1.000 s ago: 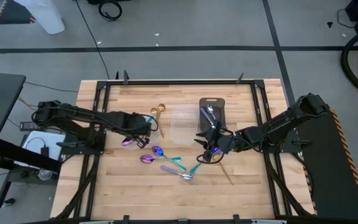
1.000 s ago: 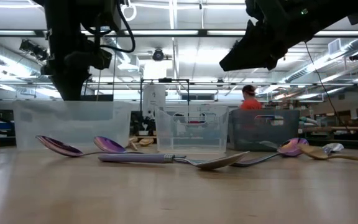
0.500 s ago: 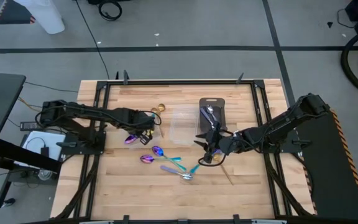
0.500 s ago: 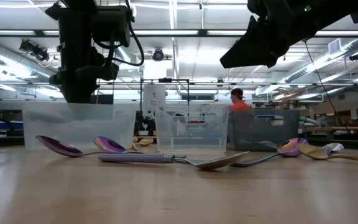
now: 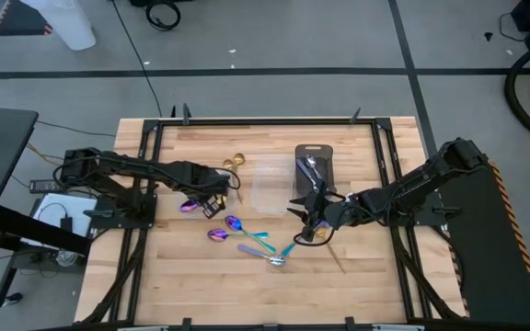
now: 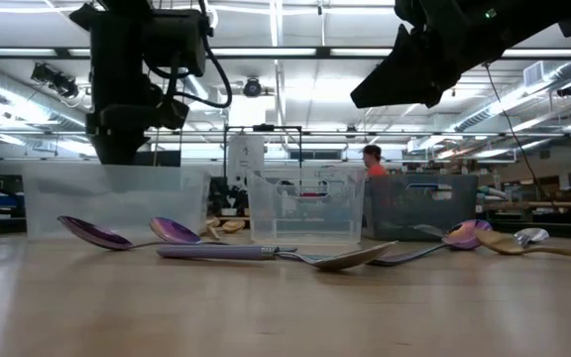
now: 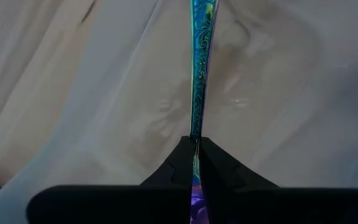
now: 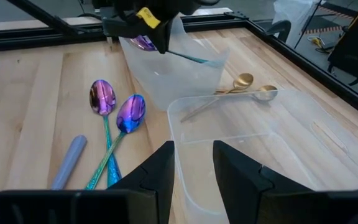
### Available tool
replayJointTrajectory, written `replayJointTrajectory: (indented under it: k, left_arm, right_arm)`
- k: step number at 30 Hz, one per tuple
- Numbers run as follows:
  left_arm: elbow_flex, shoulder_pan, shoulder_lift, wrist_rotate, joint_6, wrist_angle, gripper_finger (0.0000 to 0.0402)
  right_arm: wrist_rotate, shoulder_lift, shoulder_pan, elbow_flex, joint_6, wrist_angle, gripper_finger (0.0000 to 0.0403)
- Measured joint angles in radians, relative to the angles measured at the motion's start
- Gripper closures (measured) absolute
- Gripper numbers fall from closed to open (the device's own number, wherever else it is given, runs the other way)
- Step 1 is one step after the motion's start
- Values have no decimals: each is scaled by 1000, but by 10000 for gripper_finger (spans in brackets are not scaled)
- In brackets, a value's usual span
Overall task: Sort silverware by color (type)
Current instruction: Put the blue spoon into the left transparent bin
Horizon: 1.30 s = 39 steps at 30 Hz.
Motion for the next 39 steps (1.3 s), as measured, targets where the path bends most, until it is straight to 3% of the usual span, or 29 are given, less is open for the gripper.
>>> replayJointTrajectory:
  k: [4,10,16,29,39]
  left_arm:
    - [0,2,5,4,12,1,381]
    - [0,17,5,23,-161,1,381]
    - [0,16,5,26,-447,3,381]
    - [0,0,5,25,-857,62,381]
    - [0,0,5,19,-936,106,381]
  right_arm:
    - [0,0,0,0,0,2,281]
    - [0,0,0,0,0,8,281]
    - [-8,0,0,0,-9,27,281]
    - [1,0,-34,0,-191,76,281]
    - [-44,0,-88,0,-314,94,281]
